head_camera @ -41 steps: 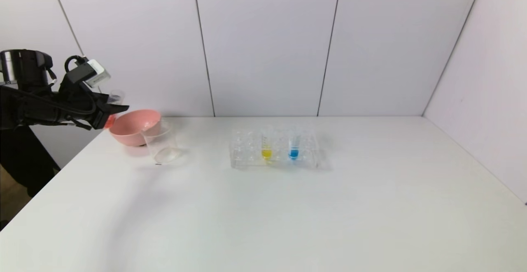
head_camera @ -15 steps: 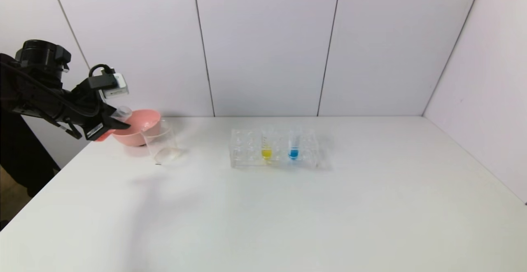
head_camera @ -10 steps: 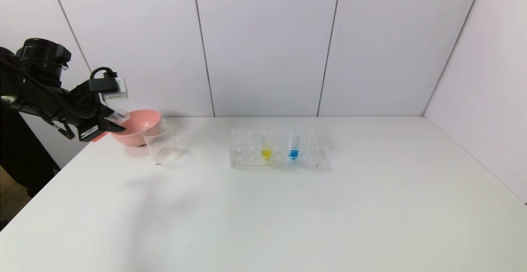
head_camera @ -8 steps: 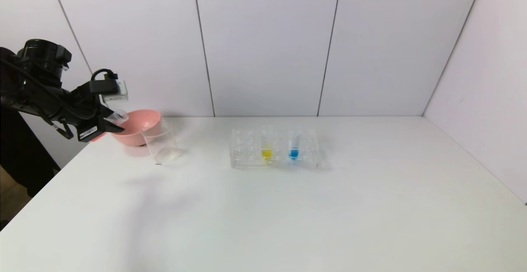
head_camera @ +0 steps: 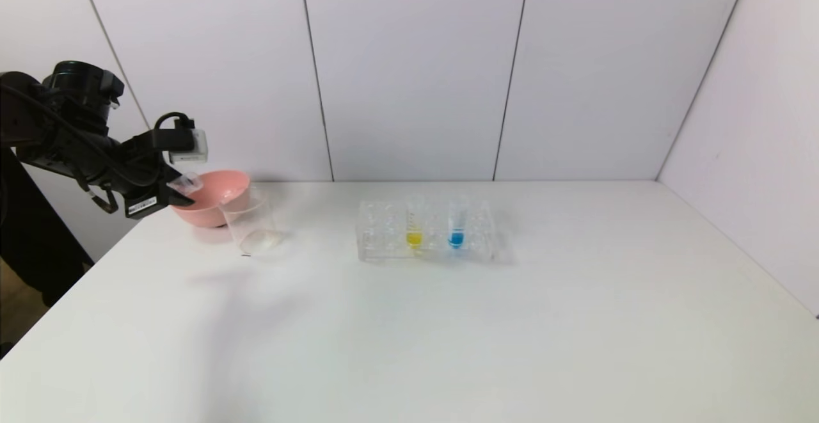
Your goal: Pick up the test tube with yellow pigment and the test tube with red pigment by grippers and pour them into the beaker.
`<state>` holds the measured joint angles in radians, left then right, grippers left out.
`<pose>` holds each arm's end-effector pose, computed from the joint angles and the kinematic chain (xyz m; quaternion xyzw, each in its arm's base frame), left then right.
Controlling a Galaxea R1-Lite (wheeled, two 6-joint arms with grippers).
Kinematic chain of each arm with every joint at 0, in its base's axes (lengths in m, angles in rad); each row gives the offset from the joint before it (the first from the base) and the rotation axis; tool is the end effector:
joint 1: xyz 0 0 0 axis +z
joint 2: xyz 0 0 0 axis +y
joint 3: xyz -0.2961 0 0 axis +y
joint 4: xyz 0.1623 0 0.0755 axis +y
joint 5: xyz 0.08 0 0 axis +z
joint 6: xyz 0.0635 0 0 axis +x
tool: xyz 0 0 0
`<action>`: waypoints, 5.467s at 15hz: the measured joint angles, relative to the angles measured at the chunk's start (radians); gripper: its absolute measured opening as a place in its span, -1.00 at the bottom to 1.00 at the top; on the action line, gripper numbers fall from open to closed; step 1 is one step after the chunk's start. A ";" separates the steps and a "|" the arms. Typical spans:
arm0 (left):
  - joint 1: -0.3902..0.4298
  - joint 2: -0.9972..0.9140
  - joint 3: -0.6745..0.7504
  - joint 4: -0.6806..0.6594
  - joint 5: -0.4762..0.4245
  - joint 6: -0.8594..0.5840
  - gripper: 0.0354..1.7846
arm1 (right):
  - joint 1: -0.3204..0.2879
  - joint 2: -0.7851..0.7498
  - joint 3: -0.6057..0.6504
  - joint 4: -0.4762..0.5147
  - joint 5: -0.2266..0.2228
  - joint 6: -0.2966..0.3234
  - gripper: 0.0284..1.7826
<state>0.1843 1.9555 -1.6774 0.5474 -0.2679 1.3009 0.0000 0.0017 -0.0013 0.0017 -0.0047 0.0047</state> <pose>0.3803 0.0538 0.1987 0.4826 0.2879 -0.2672 0.7828 0.0097 -0.0003 0.0756 0.0023 0.0010 -0.0024 1.0000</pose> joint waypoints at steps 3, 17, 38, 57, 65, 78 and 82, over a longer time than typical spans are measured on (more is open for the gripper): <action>-0.015 0.008 -0.011 0.006 0.027 0.000 -0.51 | 0.000 0.000 0.000 0.000 0.000 0.000 0.91; -0.053 0.016 -0.026 0.006 0.098 0.000 -0.51 | 0.000 0.000 0.000 0.000 0.000 0.000 0.91; -0.098 0.036 -0.073 0.071 0.186 0.000 -0.51 | 0.000 0.000 0.000 0.000 0.000 0.000 0.91; -0.145 0.093 -0.149 0.127 0.321 0.026 -0.51 | 0.000 0.000 0.000 0.000 0.000 0.000 0.91; -0.151 0.101 -0.158 0.127 0.403 0.029 -0.51 | 0.000 0.000 0.000 0.000 0.000 0.000 0.91; -0.185 0.119 -0.181 0.127 0.450 0.028 -0.51 | 0.000 0.000 0.000 0.000 0.000 0.000 0.91; -0.195 0.123 -0.186 0.127 0.492 0.028 -0.51 | 0.000 0.000 0.000 0.000 0.000 0.000 0.91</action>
<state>-0.0104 2.0781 -1.8636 0.6749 0.2245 1.3287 0.0000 0.0017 -0.0013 0.0017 -0.0047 0.0043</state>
